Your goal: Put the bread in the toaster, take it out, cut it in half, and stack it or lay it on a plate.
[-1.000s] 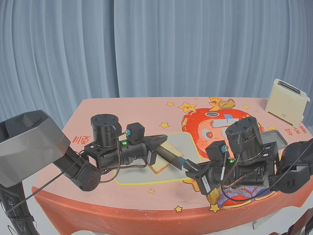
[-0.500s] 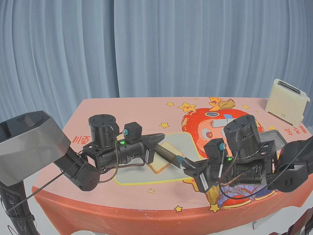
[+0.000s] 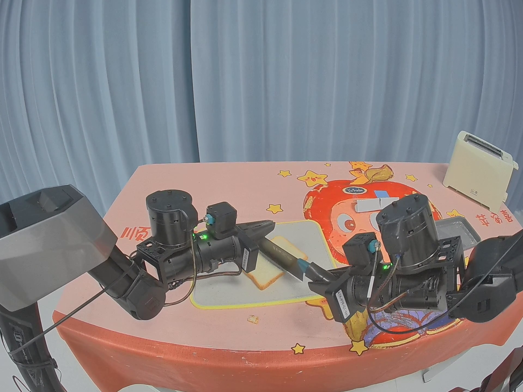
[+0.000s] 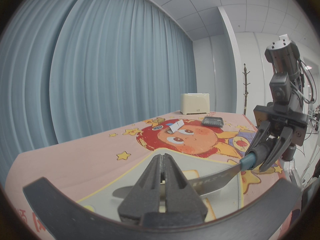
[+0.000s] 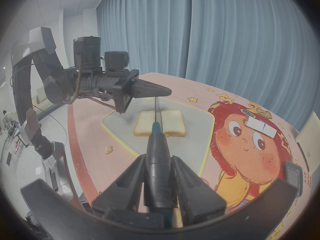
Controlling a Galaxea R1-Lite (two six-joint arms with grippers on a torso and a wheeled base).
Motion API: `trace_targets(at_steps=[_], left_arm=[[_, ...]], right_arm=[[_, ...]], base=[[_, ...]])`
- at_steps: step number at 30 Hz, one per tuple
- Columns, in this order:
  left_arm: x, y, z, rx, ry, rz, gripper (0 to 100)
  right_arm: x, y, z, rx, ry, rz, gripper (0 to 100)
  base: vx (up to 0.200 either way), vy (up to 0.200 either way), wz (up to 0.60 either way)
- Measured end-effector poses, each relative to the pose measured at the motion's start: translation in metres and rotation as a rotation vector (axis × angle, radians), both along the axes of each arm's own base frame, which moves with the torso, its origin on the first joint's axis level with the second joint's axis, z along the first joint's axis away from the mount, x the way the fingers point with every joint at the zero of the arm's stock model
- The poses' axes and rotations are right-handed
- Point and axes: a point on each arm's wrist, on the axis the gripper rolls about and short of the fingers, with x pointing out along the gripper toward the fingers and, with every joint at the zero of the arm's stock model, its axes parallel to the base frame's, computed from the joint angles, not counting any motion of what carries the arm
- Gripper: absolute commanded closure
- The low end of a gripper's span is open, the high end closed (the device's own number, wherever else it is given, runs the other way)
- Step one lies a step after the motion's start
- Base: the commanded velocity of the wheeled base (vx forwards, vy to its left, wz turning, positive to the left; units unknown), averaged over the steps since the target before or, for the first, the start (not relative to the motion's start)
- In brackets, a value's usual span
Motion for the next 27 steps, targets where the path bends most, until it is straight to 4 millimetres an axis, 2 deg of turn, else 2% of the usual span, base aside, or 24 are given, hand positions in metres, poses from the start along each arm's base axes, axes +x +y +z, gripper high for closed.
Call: trace_targets(at_steps=[7, 12, 18, 27], left_arm=[[-0.004, 0.004, 0.019, -0.028, -0.046, 0.012, 100], [-0.008, 0.015, 0.036, -0.047, -0.081, 0.035, 100], [-0.022, 0.043, 0.062, -0.066, -0.122, 0.089, 100], [-0.069, 0.094, 0.089, -0.078, -0.163, 0.187, 100]], right_arm=[[0.0, -0.002, 0.001, 0.001, -0.002, -0.006, 100], [0.001, -0.004, 0.003, 0.005, -0.002, -0.009, 100], [0.001, -0.004, 0.003, 0.008, -0.001, -0.005, 100], [-0.002, -0.003, 0.007, 0.019, -0.009, 0.006, 100]], base=[[0.0, 0.0, 0.0], [0.0, 0.0, 0.0], [0.0, 0.0, 0.0], [0.0, 0.0, 0.0]])
